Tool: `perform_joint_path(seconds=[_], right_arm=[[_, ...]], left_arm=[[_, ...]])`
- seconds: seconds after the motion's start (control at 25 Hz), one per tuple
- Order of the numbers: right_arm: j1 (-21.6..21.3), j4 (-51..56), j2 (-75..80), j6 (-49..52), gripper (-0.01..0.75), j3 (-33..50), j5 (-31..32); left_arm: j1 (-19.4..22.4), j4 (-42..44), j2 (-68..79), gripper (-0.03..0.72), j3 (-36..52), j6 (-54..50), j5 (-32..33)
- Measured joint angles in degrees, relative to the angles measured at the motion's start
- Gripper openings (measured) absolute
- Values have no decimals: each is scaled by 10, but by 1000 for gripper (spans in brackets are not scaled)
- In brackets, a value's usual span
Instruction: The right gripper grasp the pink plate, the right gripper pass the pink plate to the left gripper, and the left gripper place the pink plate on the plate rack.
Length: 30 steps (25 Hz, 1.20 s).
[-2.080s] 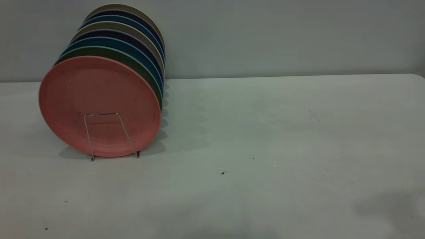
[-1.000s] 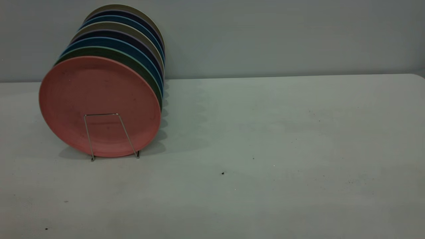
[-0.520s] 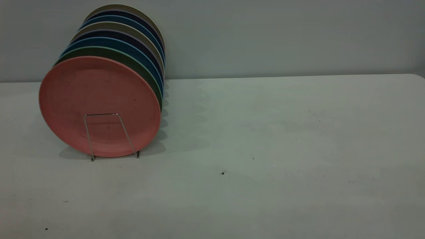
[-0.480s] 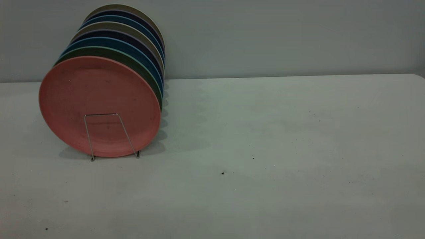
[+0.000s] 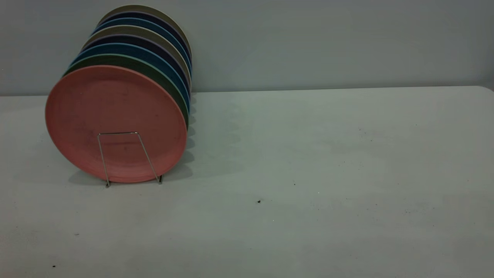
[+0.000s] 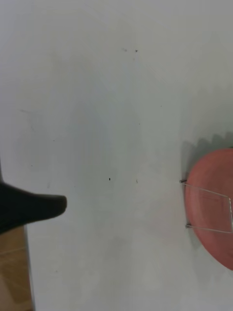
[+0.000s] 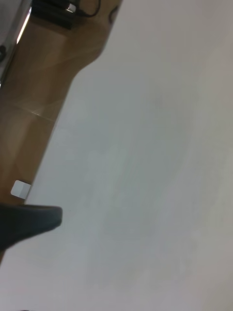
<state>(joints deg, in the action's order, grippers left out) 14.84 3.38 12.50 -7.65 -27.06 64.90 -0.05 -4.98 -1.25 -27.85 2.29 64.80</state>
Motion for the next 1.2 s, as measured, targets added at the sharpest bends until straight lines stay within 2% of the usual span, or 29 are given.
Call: perform_joint_path(seconds=[0.2, 0.44, 0.52, 1.2], right_arm=[[-1, 0, -21, 0, 446, 0, 0], [-75, 2, -127, 0, 446, 0, 1], [-87, 3, -135, 0, 446, 0, 2], [-87, 4, -135, 0, 446, 0, 2]], left_arm=[[0, 0, 0, 580, 0, 0, 0], [-15, 0, 0, 580, 0, 0, 0], [-23, -1, 0, 580, 0, 0, 0], [-29, -2, 0, 580, 0, -1, 0]])
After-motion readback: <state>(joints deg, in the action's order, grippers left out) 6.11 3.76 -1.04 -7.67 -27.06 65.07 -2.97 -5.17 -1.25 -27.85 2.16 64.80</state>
